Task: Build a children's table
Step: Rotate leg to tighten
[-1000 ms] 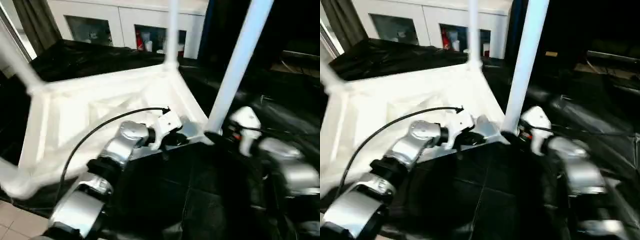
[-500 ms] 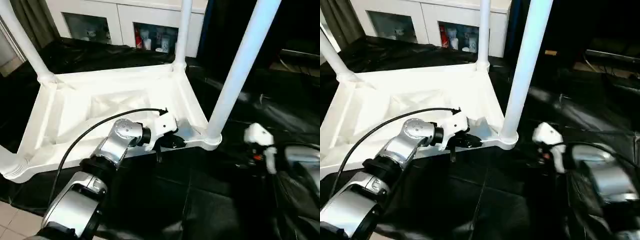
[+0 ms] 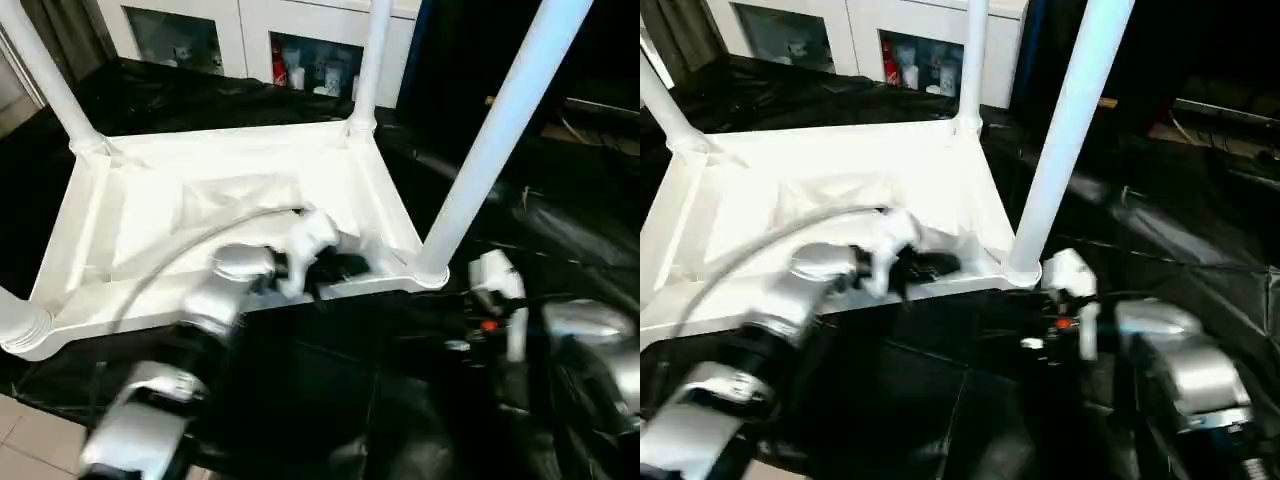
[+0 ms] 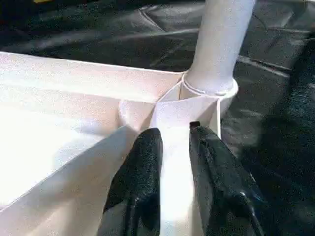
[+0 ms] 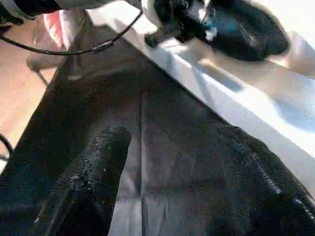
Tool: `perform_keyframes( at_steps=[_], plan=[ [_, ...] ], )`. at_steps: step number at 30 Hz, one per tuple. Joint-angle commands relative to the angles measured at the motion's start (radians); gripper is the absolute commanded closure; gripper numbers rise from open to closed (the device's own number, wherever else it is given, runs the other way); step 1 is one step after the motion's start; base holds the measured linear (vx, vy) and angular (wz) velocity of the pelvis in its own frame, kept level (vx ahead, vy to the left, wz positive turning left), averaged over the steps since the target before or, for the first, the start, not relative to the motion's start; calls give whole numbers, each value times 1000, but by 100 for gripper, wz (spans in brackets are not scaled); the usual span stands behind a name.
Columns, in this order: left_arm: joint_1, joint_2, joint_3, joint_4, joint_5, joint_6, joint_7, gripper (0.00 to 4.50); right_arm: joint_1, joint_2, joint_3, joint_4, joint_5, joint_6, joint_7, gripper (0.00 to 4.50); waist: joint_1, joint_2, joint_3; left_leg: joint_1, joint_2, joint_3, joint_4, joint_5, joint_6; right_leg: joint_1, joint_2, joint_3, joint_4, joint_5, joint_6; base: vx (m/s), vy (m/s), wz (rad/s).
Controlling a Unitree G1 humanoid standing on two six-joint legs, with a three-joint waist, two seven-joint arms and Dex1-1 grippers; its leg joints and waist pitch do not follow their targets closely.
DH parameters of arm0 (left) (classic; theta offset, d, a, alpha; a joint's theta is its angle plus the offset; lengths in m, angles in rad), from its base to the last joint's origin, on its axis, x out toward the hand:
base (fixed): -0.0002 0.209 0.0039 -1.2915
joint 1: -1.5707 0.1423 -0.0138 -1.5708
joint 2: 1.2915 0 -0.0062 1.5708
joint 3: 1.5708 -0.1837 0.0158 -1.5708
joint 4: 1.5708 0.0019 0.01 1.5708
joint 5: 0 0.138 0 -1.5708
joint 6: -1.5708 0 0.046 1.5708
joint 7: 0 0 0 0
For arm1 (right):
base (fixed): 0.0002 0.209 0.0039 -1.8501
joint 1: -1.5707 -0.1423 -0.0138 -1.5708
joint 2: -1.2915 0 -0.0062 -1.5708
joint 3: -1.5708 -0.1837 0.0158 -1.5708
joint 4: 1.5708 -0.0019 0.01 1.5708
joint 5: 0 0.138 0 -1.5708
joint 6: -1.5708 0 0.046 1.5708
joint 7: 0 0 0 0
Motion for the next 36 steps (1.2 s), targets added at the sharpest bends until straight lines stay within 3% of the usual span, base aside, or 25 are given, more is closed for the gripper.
perform_keyframes(
  at_steps=[1, 3, 4, 5, 6, 7, 8, 9, 10, 11, 14, 17, 20, 23, 28, 33, 36],
  plan=[
    [60, 47, 1, -107, -27, 87, -56, 308, -18, 36, -1, 11, -25, -15, -78, 145, 2, -8, -58, 16, 33, -6, -61, -56, 132, 49, -35, 20, -45, 20, -325, 0, 0, 0],
    [128, 113, 5, -217, -57, 155, -106, 299, -37, 103, -7, 45, -37, -30, -160, 145, -3, -9, -55, 18, 34, -6, -66, -72, 111, 47, -35, 21, -46, -15, -315, 0, 0, 0],
    [155, 138, 8, -261, -72, 183, -121, 287, -45, 131, -10, 60, -42, -35, -198, 145, -9, 0, -56, 23, 33, -5, -69, -91, 83, 43, -33, 22, -47, -40, -309, 0, 0, 0],
    [188, 165, 22, -316, -101, 225, -129, 274, -56, 167, -12, 86, -53, -49, -253, 145, -12, -6, -52, 19, 31, -5, -71, -93, 79, 44, -29, 22, -48, -41, -306, 0, 0, 0],
    [188, 165, 22, -317, -101, 225, -129, 268, -56, 168, -12, 86, -53, -49, -253, 145, -10, -2, -53, 20, 33, -5, -71, -93, 68, 45, -32, 23, -44, -36, -307, 0, 0, 0],
    [225, 195, 38, -379, -137, 274, -138, 268, -68, 210, -21, 116, -67, -61, -323, 145, -11, -14, -48, 23, 33, -1, -72, -104, 56, 38, -29, 24, -45, -39, -304, 0, 0, 0],
    [234, 201, 43, -395, -146, 288, -139, 257, -72, 223, -25, 124, -66, -64, -339, 145, -10, -9, -46, 19, 31, -4, -76, -105, 54, 41, -30, 24, -46, -49, -300, 0, 0, 0],
    [293, 240, 72, -486, -197, 368, -141, 243, -92, 308, -50, 172, -62, -77, -436, 145, -10, -2, -48, 25, 34, -3, -75, -107, 34, 37, -34, 26, -40, -37, -301, 0, 0, 0],
    [312, 252, 80, -515, -209, 392, -140, 231, -96, 336, -58, 180, -59, -77, -465, 145, -15, -14, -41, 16, 31, -2, -82, -106, 33, 40, -30, 25, -45, -49, -295, 0, 0, 0],
    [329, 256, 88, -537, -211, 405, -129, 231, -99, 361, -60, 185, -53, -74, -480, 145, -14, -8, -41, 25, 30, -2, -82, -122, 19, 36, -24, 24, -46, -68, -283, 0, 0, 0],
    [375, 237, 105, -555, -165, 373, -56, 198, -113, 431, -50, 217, -76, -121, -549, 145, -18, -11, -35, 23, 29, -1, -83, -124, 9, 37, -24, 26, -47, -52, -261, 0, 0, 0],
    [417, 233, 102, -579, -142, 379, 17, 179, -174, 511, -115, 317, -80, -181, -709, 145, -17, -6, -33, 26, 28, 0, -84, -115, -7, 34, -25, 28, -47, -39, -246, 0, 0, 0],
    [464, 248, 100, -639, -165, 422, 43, 155, -240, 551, -190, 420, -95, -239, -858, 145, -22, -9, -29, 26, 24, 1, -87, -138, -31, 33, -21, 29, -47, -58, -234, 0, 0, 0],
    [482, 247, 107, -650, -165, 424, 58, 133, -273, 543, -219, 475, -105, -273, -917, 145, -17, -7, -31, 33, 22, 3, -85, -129, -35, 31, -15, 30, -45, -34, -212, 0, 0, 0],
    [510, 247, 112, -646, -143, 395, 97, 100, -327, 495, -252, 567, -133, -330, -998, 145, -14, -13, -35, 27, 14, 4, -77, -65, -20, 41, -11, 27, -34, 76, -200, 0, 0, 0],
    [519, 245, 111, -647, -139, 373, 139, 66, -380, 426, -287, 671, -156, -386, -1033, 145, -9, -15, -34, 29, 16, 5, -76, -96, -14, 39, -11, 28, -37, 29, -199, 0, 0, 0],
    [518, 241, 106, -635, -130, 357, 152, 43, -424, 334, -310, 751, -176, -406, -1064, 145, -3, -16, -36, 31, 14, 7, -72, -78, -9, 39, -8, 26, -36, 43, -200, 0, 0, 0]
  ],
)
